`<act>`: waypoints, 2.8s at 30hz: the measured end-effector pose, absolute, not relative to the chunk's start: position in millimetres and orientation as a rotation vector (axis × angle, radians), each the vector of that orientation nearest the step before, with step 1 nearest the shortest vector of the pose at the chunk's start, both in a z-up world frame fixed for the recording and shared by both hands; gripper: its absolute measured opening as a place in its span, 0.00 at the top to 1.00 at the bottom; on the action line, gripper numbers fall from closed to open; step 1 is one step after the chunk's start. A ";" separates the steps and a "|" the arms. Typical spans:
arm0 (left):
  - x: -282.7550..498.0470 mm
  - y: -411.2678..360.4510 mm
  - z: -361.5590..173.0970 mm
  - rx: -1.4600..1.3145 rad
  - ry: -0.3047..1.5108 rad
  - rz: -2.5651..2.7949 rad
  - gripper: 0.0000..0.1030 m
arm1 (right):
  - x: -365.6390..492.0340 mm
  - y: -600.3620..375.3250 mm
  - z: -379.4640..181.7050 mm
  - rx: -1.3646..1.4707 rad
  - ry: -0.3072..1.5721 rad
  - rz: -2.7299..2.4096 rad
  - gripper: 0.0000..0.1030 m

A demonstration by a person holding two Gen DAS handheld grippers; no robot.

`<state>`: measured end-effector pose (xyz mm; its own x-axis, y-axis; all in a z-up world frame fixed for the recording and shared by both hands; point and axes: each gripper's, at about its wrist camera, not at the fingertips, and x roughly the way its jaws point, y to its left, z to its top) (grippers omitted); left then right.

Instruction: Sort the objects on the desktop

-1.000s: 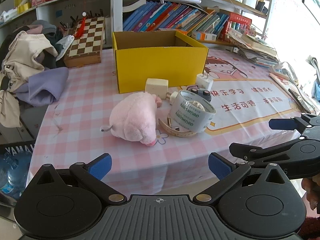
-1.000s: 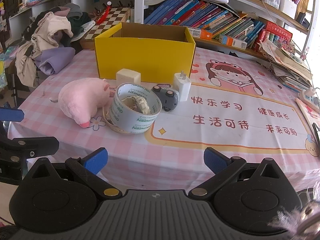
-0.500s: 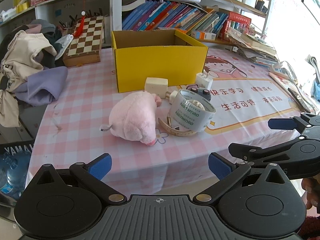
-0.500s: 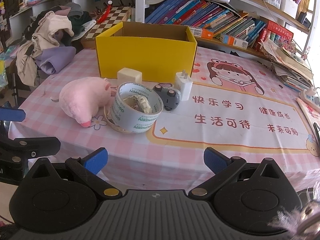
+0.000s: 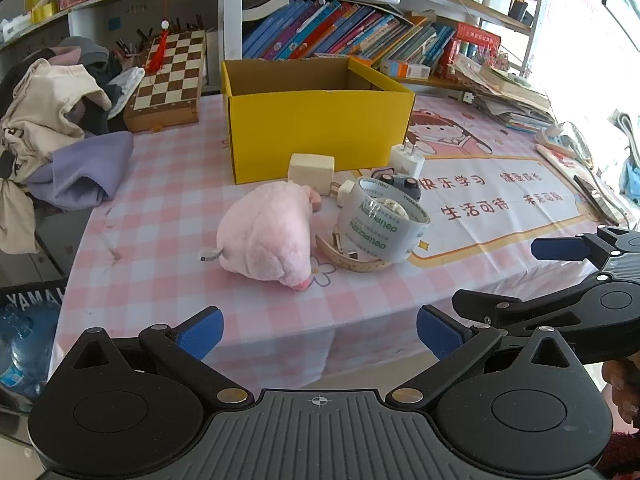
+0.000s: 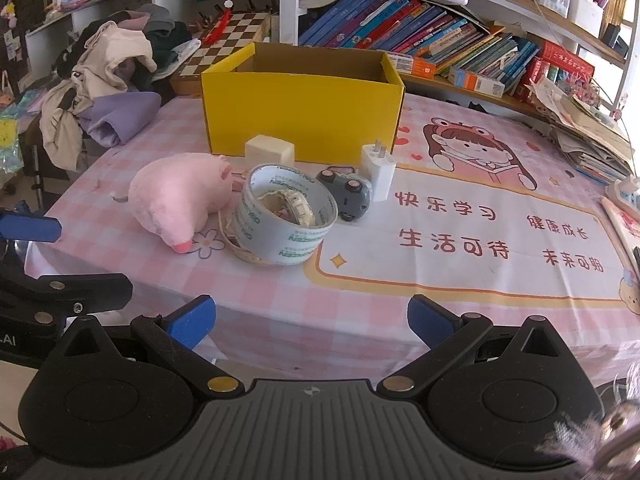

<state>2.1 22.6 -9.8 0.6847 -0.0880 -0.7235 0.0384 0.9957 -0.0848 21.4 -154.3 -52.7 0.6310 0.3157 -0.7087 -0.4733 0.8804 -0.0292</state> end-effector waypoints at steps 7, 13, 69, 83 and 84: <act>2.3 23.3 -9.1 -0.074 0.812 -0.088 0.00 | 20.2 -152.7 -51.6 -0.227 0.760 0.465 0.00; 2.1 23.0 -7.7 -0.071 0.804 -0.094 0.00 | 20.0 -151.7 -51.3 -0.238 0.759 0.456 0.00; 38.8 43.9 -8.1 -0.114 0.781 0.047 0.00 | 81.5 -141.6 -43.1 -0.182 0.762 0.545 0.02; 85.9 57.3 -31.6 -0.165 0.887 0.088 0.00 | 148.7 -124.8 -68.9 -0.120 0.956 0.658 0.02; 88.2 57.6 -33.9 -0.169 0.896 0.085 0.01 | 152.5 -124.5 -71.9 -0.110 0.974 0.665 0.02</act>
<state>88.2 57.6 -33.9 0.6227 0.0030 -0.7825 -0.1444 0.9833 -0.1111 152.5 -124.5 -71.9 0.3817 0.4726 -0.7943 -0.5677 0.7981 0.2021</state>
